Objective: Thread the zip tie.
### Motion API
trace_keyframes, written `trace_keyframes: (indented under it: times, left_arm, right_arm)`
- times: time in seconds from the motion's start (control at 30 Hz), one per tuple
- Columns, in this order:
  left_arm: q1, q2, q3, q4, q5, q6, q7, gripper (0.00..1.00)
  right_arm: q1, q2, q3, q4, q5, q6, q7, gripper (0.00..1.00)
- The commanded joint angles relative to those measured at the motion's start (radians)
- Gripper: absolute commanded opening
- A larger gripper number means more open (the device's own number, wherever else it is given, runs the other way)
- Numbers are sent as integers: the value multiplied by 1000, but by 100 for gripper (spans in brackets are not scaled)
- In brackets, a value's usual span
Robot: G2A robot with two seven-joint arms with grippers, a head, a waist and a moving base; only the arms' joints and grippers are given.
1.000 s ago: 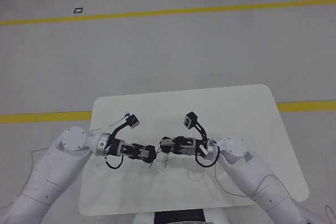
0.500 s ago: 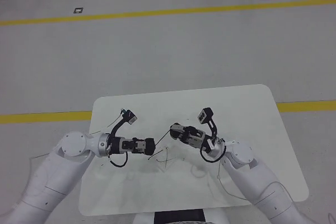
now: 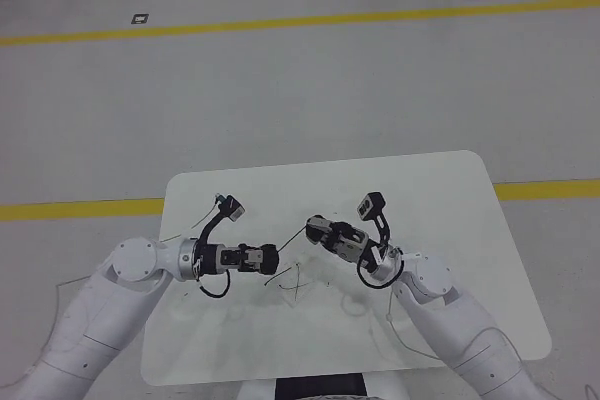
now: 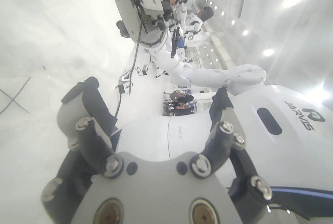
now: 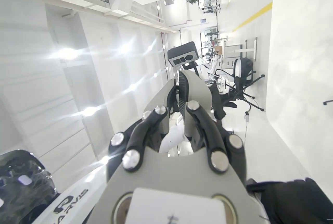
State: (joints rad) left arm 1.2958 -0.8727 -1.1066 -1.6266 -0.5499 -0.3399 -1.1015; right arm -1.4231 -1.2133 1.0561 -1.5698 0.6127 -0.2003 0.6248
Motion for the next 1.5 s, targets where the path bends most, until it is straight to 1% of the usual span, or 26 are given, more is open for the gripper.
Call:
trace_keyframes:
  times: [0.0, 0.07, 0.13, 0.2, 0.33, 0.4, 0.67, 0.7, 0.73, 0.8, 0.9, 1.03, 1.1, 1.33, 1.43, 1.47]
  left_arm:
    - [9, -6, -7, 0, -17, 0, 38, 100]
    - [24, -15, -10, -1, -37, 0, 66, 100]
    - [33, -25, -14, 0, -42, 0, 88, 100]
    - [43, -39, -13, 0, -42, 0, 108, 100]
    - [49, -69, -9, 14, -39, 0, 136, 100]
    - [43, -87, -9, 33, -28, 0, 151, 100]
    - [43, -87, -9, 33, -28, 0, 151, 100]
    - [43, -87, -9, 33, -27, 0, 157, 100]
    - [47, -88, -5, 28, -15, 0, 179, 100]
    - [52, -91, 5, 31, -18, 0, 185, 100]
    - [45, -96, 21, 45, -10, 0, 197, 100]
    - [26, -105, 36, 66, -4, 0, 216, 100]
    - [22, -108, 35, 64, 16, 0, 229, 100]
    - [22, -108, 35, 64, 16, 0, 229, 100]
    - [26, -110, 42, 53, 20, 8, 254, 100]
    - [26, -110, 42, 52, 20, 6, 256, 100]
  right_arm:
    - [-9, -2, 1, -1, 4, -18, -34, 0]
    - [-20, -6, 0, -3, 5, -43, -73, 0]
    - [-32, -9, 0, -2, 8, -69, -113, 0]
    - [-40, -13, -2, 0, 10, -92, -146, 0]
    - [-46, -19, -7, 6, 4, -109, -186, 0]
    - [-47, -23, -13, 6, -2, -130, -192, 0]
    - [-47, -23, -13, 6, -2, -130, -192, 0]
    - [-47, -23, -13, 6, -2, -130, -192, 0]
    - [-49, -24, -15, 1, 0, -122, -197, 0]
    - [-49, -25, -19, -3, -2, -109, -198, 0]
    - [-47, -29, -28, -5, -8, -102, -209, 0]
    - [-39, -36, -40, 4, -17, -101, -222, 0]
    - [-37, -38, -44, 11, -19, -101, -220, 0]
    - [-37, -38, -44, 11, -18, -102, -219, 0]
    - [-40, -39, -45, 6, -21, -93, -225, 0]
    - [-41, -39, -44, 7, -42, -91, -233, 0]
